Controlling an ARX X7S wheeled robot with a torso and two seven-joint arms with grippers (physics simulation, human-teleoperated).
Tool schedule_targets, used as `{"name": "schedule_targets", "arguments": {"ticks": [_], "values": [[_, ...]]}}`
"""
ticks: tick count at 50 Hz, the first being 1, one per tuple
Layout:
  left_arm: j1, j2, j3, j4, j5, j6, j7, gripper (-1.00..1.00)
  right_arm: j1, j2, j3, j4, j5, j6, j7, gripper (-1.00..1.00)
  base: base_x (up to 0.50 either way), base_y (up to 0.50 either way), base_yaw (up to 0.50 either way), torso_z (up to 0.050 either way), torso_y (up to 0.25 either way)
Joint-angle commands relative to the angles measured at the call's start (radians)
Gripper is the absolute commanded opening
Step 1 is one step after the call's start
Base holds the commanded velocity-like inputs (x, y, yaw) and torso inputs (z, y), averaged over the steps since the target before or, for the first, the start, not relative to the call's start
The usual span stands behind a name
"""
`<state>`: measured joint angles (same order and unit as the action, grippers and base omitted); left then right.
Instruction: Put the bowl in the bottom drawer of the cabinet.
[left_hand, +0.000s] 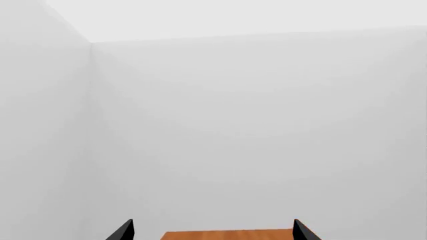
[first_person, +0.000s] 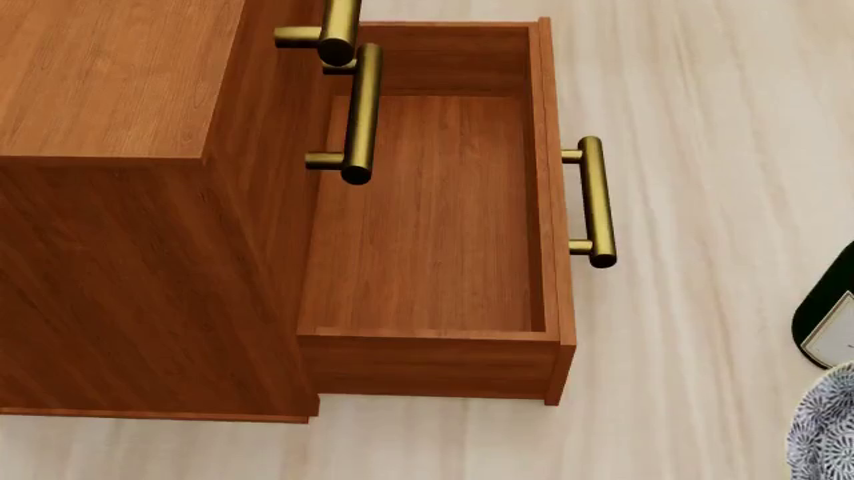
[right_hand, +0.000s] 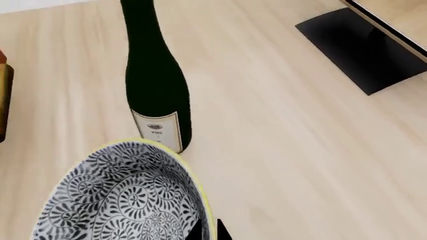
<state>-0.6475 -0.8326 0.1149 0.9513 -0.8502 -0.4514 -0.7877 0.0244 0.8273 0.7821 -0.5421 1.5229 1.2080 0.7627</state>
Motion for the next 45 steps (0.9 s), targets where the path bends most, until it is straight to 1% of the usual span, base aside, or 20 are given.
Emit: {"name": "schedule_targets", "arguments": {"ticks": [1,11,20,32,42,45], "values": [[-0.016,-0.002,0.007,0.006,-0.012,-0.008,-0.008,1.0,0.063,0.037,-0.041,-0.037,0.079,-0.004,0.051,-1.0,0.0,0.0,0.0,0.0,0.0],[-0.017,-0.004,0.01,0.005,-0.011,-0.005,-0.01,1.0,0.094,0.056,-0.068,-0.049,0.095,-0.014,0.049,-1.0,0.0,0.0,0.0,0.0,0.0],[-0.014,-0.007,0.009,0.006,-0.014,-0.001,-0.013,1.0,0.171,0.115,-0.13,-0.064,0.192,-0.039,0.127,-1.0,0.0,0.0,0.0,0.0,0.0],[-0.004,-0.006,0.012,-0.001,-0.004,0.012,-0.007,1.0,0.209,0.175,-0.144,-0.069,0.277,-0.067,0.193,-1.0,0.0,0.0,0.0,0.0,0.0],[-0.008,-0.011,0.012,0.002,-0.009,0.012,-0.011,1.0,0.325,0.245,-0.264,-0.06,0.335,-0.126,0.243,-1.0,0.0,0.0,0.0,0.0,0.0],[-0.009,-0.013,0.01,0.002,-0.012,0.013,-0.012,1.0,0.384,0.28,-0.317,-0.054,0.362,-0.152,0.263,-1.0,0.0,0.0,0.0,0.0,0.0]]}}
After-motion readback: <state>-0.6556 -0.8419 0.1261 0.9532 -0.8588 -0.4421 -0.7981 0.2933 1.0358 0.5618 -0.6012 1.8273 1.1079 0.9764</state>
